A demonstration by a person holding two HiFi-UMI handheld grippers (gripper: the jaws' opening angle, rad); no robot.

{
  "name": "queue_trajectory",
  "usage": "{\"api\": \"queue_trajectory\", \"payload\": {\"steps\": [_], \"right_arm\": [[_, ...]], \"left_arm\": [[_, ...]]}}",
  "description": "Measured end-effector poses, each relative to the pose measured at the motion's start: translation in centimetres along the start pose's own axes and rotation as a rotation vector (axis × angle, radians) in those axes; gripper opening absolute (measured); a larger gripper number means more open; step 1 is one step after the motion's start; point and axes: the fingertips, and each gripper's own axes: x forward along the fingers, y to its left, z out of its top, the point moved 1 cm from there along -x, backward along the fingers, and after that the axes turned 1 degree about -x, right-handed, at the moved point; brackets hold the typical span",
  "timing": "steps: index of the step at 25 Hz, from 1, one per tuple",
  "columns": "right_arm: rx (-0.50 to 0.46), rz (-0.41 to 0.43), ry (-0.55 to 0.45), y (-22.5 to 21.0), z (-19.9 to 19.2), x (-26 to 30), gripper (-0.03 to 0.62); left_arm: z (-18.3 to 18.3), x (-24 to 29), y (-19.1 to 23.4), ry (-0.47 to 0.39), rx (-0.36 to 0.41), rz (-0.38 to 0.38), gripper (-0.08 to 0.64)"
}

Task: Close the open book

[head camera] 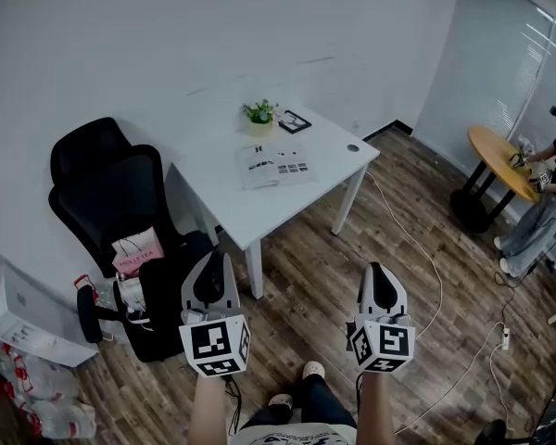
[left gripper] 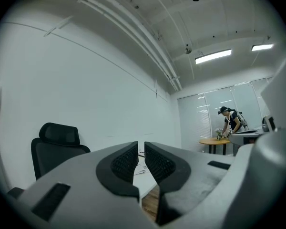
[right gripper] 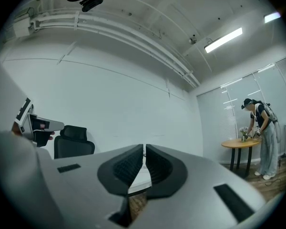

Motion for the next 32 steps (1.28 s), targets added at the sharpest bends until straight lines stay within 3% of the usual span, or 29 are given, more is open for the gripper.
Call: {"api": "queue_trajectory", "payload": {"steps": [9,15,18,32], "right_arm": [[-0.004,0.043,0.003,-2.5,-0.9,6.3,0.029],[0.004,0.077,-0.011,-6.7,-1.0,12.6,0.029],[0.003,0.101,-0.014,-8.8,-0.7,16.2,0.029],[0.023,0.192,-0.001,-17.3,-1.7,29.7,0.029]], "left_arm": [[-0.9,5.8,-1.2,0.016,-0.002,0.041,0.025],[-0.8,11.9,-3.5,0.004,0.002,0.075,0.03],[-0.6,15.3,-5.0,0.001,-0.006,0.08,0.1],[-1.5,27.9,-9.4,0.024,-0.013,0.193,0.1]]}}
